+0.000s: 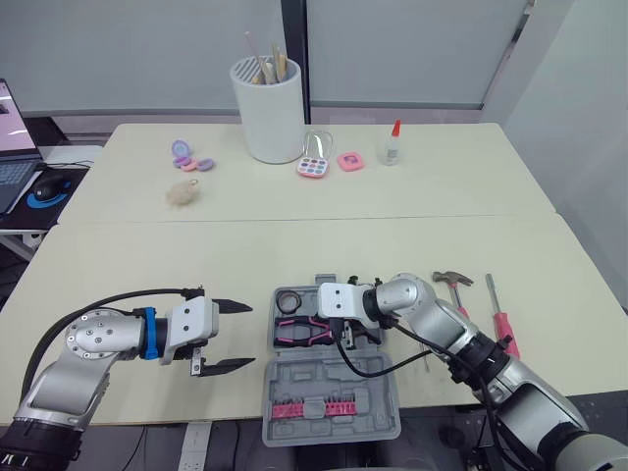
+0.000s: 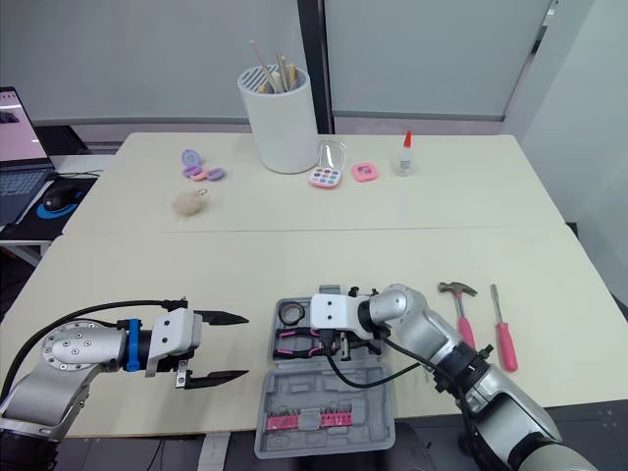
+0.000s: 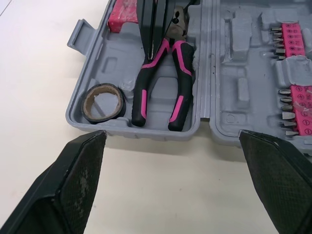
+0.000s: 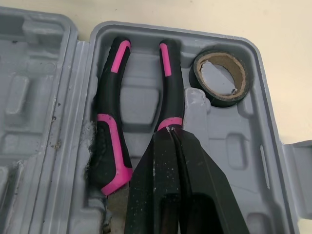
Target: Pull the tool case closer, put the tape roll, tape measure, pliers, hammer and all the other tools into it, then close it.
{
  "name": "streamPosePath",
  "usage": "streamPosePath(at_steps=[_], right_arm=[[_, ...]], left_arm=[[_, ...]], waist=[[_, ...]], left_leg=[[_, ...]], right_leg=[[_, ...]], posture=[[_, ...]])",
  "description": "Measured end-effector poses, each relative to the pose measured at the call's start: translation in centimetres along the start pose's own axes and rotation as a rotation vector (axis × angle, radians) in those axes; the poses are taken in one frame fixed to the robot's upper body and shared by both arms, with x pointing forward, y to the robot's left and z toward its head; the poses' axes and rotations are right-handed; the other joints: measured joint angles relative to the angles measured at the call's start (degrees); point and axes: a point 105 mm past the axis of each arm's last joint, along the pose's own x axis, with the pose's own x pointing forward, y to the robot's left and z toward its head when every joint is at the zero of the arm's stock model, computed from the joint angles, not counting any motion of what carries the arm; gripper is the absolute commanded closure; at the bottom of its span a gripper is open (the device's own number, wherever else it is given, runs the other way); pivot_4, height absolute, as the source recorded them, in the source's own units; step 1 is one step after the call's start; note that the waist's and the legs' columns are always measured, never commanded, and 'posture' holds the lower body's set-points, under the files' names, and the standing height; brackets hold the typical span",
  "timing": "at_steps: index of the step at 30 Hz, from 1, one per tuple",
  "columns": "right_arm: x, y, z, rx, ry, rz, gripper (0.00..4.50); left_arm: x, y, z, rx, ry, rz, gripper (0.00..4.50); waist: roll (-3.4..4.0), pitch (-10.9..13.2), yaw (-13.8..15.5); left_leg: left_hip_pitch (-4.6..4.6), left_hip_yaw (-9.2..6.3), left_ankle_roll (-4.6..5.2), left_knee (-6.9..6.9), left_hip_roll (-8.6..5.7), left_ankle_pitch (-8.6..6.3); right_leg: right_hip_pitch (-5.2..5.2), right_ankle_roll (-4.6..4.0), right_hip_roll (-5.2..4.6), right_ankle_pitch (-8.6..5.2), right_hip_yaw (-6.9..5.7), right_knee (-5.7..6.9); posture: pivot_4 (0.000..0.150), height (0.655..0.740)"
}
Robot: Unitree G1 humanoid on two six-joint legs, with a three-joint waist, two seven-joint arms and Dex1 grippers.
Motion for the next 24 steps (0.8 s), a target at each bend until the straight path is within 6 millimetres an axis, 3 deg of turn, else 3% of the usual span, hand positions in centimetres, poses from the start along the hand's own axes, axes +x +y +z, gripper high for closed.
streamPosePath(at_steps=[8, 13, 15, 18, 20, 24], right_arm=[[0.2, 0.1, -0.6, -0.036, 0.037, -0.006, 4.49], [-0.1, 0.3, -0.1, -0.001, -0.058, -0.073, 4.49], [-1.4, 0.1, 1.2, 0.013, -0.146, -0.124, 4.49], [-5.6, -0.4, 1.8, -0.036, -0.214, -0.204, 4.49], [-8.3, 0.4, 0.8, -0.039, -0.217, -0.224, 4.49], [-11.1, 2.6, -2.7, 0.078, -0.122, -0.165, 4.5]], left_arm=[[0.0, 0.0, 0.0, -0.006, 0.001, 0.005, 0.0], [-0.3, 0.1, -0.3, -0.02, 0.009, 0.037, 0.0], [-0.7, 0.1, -0.9, -0.047, 0.022, 0.076, 0.0], [-1.4, 0.5, -1.7, -0.084, 0.034, 0.163, 0.0], [-1.7, 0.0, -2.3, -0.1, 0.048, 0.175, 0.0], [-1.8, -1.7, -3.5, -0.157, 0.071, 0.144, 0.84]], waist=[[-0.03, -0.1, 0.1], [0.0, -0.1, 0.1], [0.02, -0.1, 0.1], [0.0, -0.1, 0.2], [-0.01, -0.1, 0.4], [0.0, -0.1, 0.2]], left_leg=[[0.34, -0.07, 0.0, -0.01, -0.01, 0.0], [0.25, -0.06, 0.0, -0.02, 0.01, 0.0], [0.17, -0.05, 0.0, -0.02, 0.01, 0.0], [0.18, -0.06, 0.0, -0.02, -0.04, -0.01], [0.18, -0.07, 0.01, -0.04, -0.09, -0.02], [0.26, -0.05, 0.03, -0.05, -0.03, -0.03]], right_leg=[[0.38, 0.0, -0.01, 0.0, -0.08, -0.01], [0.3, 0.0, 0.0, 0.0, -0.07, 0.01], [0.23, 0.0, -0.01, 0.0, -0.05, -0.01], [0.33, 0.0, -0.1, 0.0, -0.09, -0.13], [0.38, 0.0, -0.16, 0.0, -0.13, -0.19], [0.37, 0.0, -0.13, 0.0, -0.12, -0.11]], posture=[[0.15, 0.7366], [0.15, 0.7366], [0.15, 0.7366], [0.15, 0.7366], [0.15, 0.7366], [0.15, 0.7366]])
